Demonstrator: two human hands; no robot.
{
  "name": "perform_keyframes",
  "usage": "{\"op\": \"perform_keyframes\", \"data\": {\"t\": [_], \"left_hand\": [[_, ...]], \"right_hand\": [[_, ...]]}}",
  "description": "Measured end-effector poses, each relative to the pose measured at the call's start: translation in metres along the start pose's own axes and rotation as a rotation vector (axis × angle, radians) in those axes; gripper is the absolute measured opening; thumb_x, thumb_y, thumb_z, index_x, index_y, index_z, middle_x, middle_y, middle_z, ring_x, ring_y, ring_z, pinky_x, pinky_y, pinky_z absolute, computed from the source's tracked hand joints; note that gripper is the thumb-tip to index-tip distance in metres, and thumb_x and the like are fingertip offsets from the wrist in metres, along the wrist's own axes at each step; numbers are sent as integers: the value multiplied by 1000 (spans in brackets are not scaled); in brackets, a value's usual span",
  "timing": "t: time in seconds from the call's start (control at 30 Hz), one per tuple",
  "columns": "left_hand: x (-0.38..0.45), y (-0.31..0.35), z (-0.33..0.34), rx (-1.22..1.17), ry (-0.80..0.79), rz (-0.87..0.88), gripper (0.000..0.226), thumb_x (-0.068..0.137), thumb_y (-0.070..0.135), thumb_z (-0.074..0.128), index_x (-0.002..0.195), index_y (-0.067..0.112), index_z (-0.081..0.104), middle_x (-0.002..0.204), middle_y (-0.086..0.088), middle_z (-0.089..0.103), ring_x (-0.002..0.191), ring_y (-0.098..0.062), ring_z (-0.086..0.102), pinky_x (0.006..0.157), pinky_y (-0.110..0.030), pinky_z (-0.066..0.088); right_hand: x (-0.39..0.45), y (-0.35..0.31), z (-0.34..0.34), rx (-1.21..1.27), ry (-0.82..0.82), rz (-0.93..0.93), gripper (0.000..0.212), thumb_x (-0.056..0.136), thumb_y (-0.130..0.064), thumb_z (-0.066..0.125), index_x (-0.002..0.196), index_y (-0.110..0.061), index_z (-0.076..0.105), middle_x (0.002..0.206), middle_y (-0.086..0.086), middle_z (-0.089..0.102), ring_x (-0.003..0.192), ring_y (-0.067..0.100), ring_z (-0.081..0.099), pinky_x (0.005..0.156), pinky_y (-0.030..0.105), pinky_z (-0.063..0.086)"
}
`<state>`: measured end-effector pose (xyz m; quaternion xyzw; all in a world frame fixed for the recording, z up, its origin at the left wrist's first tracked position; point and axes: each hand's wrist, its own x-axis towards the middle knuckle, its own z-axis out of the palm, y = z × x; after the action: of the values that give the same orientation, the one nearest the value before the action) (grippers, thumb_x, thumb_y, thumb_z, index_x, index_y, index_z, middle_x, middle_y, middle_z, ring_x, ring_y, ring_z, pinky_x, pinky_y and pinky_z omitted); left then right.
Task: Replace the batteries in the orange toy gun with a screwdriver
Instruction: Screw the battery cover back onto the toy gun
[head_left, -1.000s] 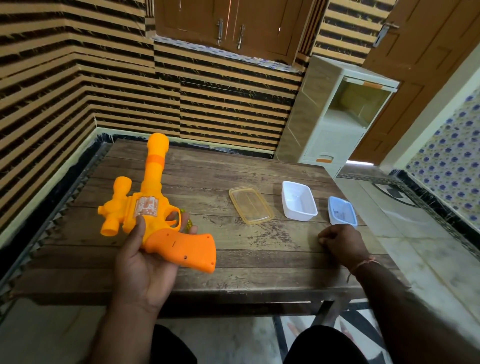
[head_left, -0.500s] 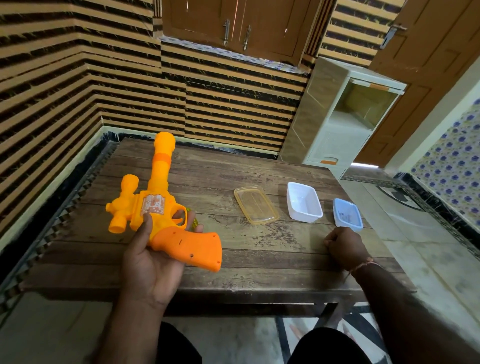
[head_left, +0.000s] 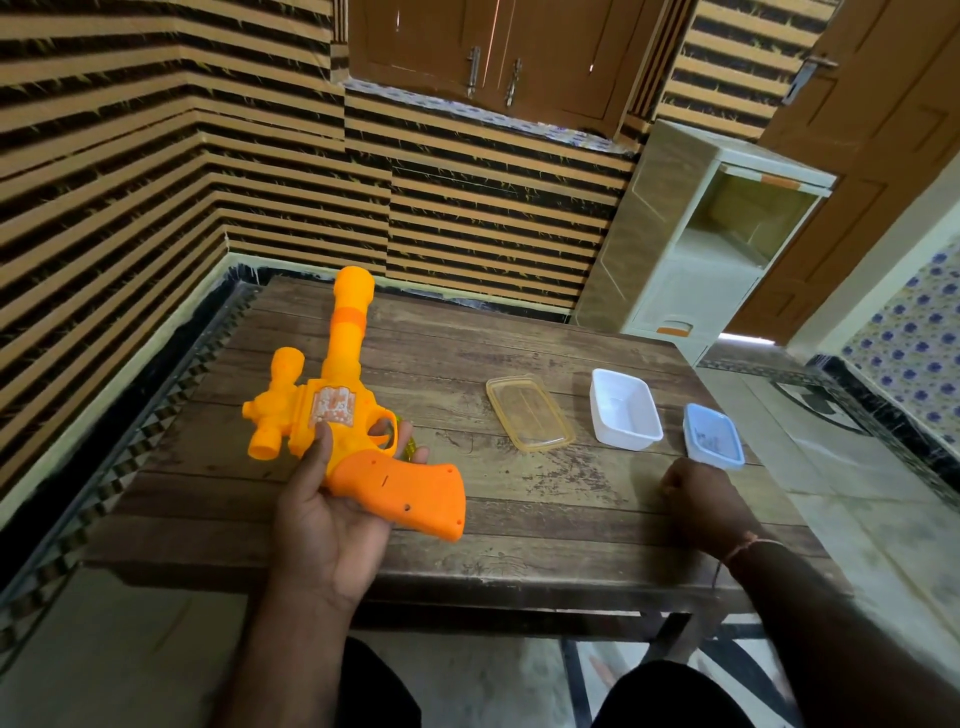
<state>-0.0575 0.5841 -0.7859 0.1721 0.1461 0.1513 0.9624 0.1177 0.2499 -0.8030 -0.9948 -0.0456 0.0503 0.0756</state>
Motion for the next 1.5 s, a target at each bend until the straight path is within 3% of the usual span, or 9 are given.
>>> {"op": "perform_keyframes", "data": {"t": [0.23,0.37,0.5,0.9,1.07,1.2,1.5], "left_hand": [[1,0,0,11,2,6,45,94,41,51,134,22,56,127,-14,67,117,-38,63,90,-60,50],[1,-1,-1,16,8,9,43,94,41,51,133,22,58,129,-15,65,118,-39,63,96,-61,49],[1,-1,0,24,13,11,48,94,41,51,137,21,54,126,-13,67,117,-37,63,94,-61,50],[1,-1,0,23,24,4,49,95,41,49,140,19,52,132,-15,63,117,-38,63,91,-61,49],[1,0,-3,17,23,3,51,95,42,49,142,20,50,136,-17,60,119,-39,62,91,-61,48],[3,-1,-4,1,37,-1,51,94,40,51,141,20,51,136,-18,60,118,-39,62,90,-63,48],[5,-2,-5,-4,13,-7,49,96,39,50,141,22,51,135,-15,61,117,-40,63,87,-61,52]], "right_hand": [[3,-2,-9,-18,-63,-37,8,94,-14,58,97,-17,64,102,5,63,92,18,57,80,25,46],[5,-3,-9,-43,-53,-44,9,92,-13,59,97,-14,67,101,7,64,89,18,56,76,24,42],[5,-3,-8,-43,-52,-48,10,91,-11,59,95,-15,66,101,6,64,94,20,58,82,27,47],[5,-2,-8,-15,-39,-59,10,93,-13,59,91,-23,61,102,6,64,90,18,58,77,25,45],[-1,6,-2,207,98,87,21,88,-4,62,107,-9,69,114,14,67,110,31,59,95,35,46],[-10,13,3,331,184,150,24,87,-1,62,107,-8,72,115,13,69,112,32,60,102,40,45],[-11,-3,2,284,174,30,17,88,-12,68,102,-10,76,105,7,73,98,23,64,90,30,46]]}}
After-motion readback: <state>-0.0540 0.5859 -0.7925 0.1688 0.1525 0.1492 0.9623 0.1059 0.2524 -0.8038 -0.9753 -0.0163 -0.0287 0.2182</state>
